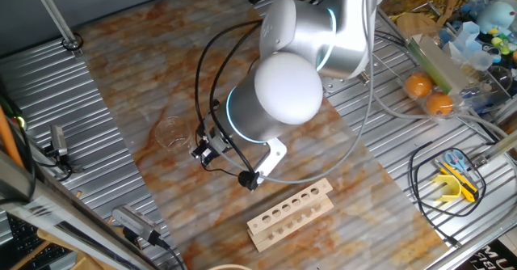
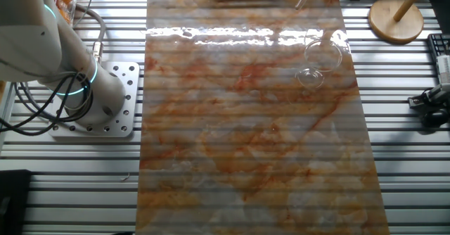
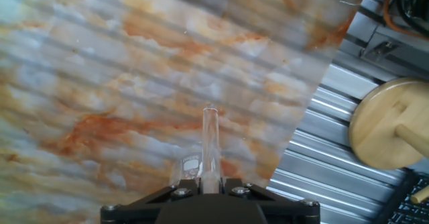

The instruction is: Pour out the test tube

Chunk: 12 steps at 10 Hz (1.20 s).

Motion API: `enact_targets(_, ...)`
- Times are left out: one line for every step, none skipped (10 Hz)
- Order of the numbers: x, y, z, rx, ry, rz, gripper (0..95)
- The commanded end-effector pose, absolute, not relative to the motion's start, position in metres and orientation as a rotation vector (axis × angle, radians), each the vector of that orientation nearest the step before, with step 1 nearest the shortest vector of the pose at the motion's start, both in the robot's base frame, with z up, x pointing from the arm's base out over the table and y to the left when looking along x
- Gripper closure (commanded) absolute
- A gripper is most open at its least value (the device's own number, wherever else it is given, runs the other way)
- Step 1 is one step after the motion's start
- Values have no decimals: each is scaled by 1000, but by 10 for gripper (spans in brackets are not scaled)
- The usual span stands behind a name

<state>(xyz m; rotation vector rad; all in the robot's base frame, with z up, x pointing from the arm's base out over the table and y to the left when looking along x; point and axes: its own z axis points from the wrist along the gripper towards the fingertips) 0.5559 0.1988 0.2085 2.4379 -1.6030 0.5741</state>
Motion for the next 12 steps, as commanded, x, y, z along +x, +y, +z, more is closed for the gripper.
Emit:
enact_targets(556,199,209,2438,-1603,572,950)
enact_targets(556,199,209,2435,-1611,566,950)
enact_targets(556,199,209,2432,-1623,555,950)
enact_targets(557,200,208,2442,-1630,512,950)
enact_targets(557,200,209,2443,-1631,506,950)
enact_targets(557,200,209,2439,-1634,503,950)
enact_targets(557,200,209,2437,-1636,488,950)
enact_targets(557,200,209,2444,-1630,468,950)
enact_targets(557,200,209,2444,-1628,458,950)
enact_targets(557,200,209,2465,-1617,428,950)
enact_targets(557,200,209,2477,-1609,414,950)
enact_targets(557,200,209,2469,-1622,406,950)
